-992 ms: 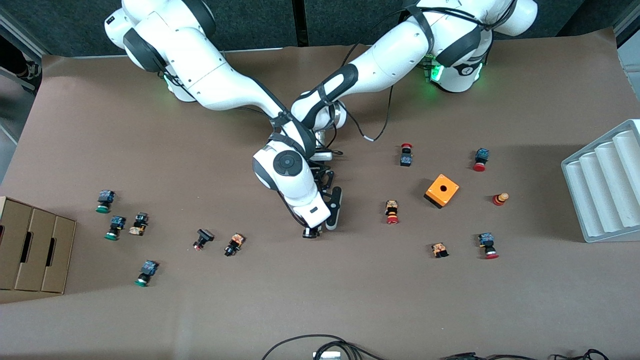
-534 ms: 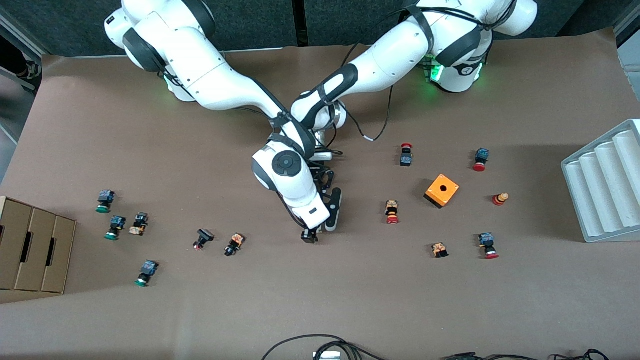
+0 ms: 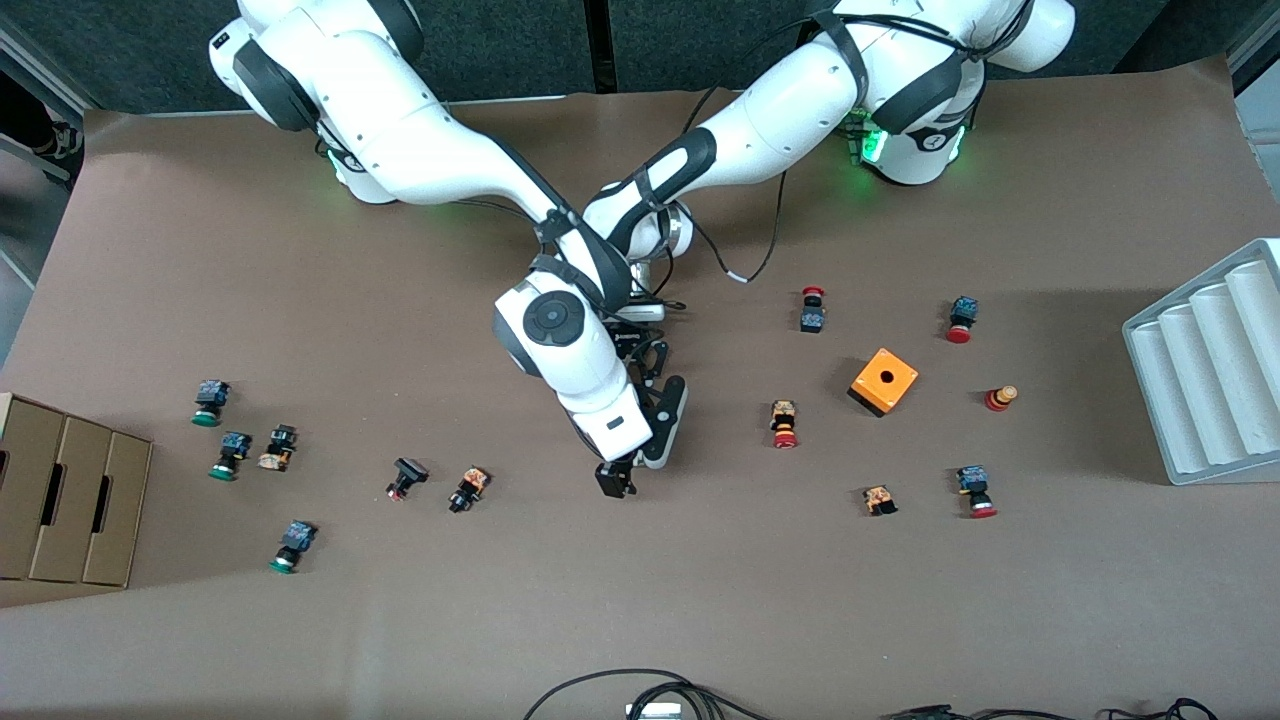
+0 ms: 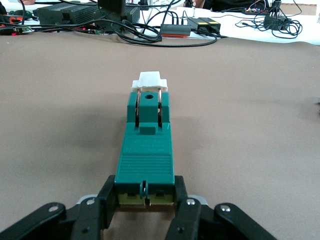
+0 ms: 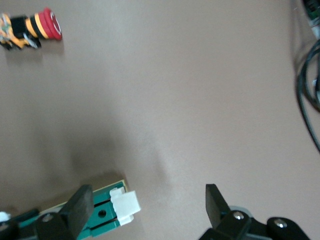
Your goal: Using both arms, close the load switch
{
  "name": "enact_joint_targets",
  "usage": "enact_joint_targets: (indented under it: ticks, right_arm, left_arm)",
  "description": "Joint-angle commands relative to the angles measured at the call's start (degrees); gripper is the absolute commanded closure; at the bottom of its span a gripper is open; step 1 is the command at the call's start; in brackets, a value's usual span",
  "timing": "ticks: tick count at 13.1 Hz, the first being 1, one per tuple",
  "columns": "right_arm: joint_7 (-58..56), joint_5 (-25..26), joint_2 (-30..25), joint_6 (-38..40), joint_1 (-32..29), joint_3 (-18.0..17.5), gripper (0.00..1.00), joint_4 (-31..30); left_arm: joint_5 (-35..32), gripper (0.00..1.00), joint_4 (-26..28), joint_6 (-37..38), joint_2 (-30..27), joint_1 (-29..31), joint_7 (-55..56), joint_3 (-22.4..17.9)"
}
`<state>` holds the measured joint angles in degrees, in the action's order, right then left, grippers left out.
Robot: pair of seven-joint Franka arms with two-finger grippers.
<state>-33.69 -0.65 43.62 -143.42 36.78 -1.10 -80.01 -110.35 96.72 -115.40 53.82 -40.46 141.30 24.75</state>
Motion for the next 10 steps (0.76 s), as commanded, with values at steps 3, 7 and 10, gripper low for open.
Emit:
enact_joint_targets:
  ticks: [3, 7, 10]
  right_arm:
    - [4.48, -6.81, -8.10, 9.80, -0.57, 1.26, 0.00, -0.14]
    - [11.78, -11.89, -13.64, 16.49, -0.83, 4.87, 0.00, -0.23]
    - [15.93, -19.55, -15.66, 24.32, -1.71, 9.95, 0.00, -0.14]
  left_arm:
    - [-1.53, 0.22, -1.97, -1.67, 0.58, -0.06, 0.30, -0.75]
    - [0.30, 0.00, -2.15, -1.93, 0.14, -0.06, -0.49, -0.58]
    - [2.50, 0.00, -1.98, -1.93, -0.56, -0.41, -0.76, -0.32]
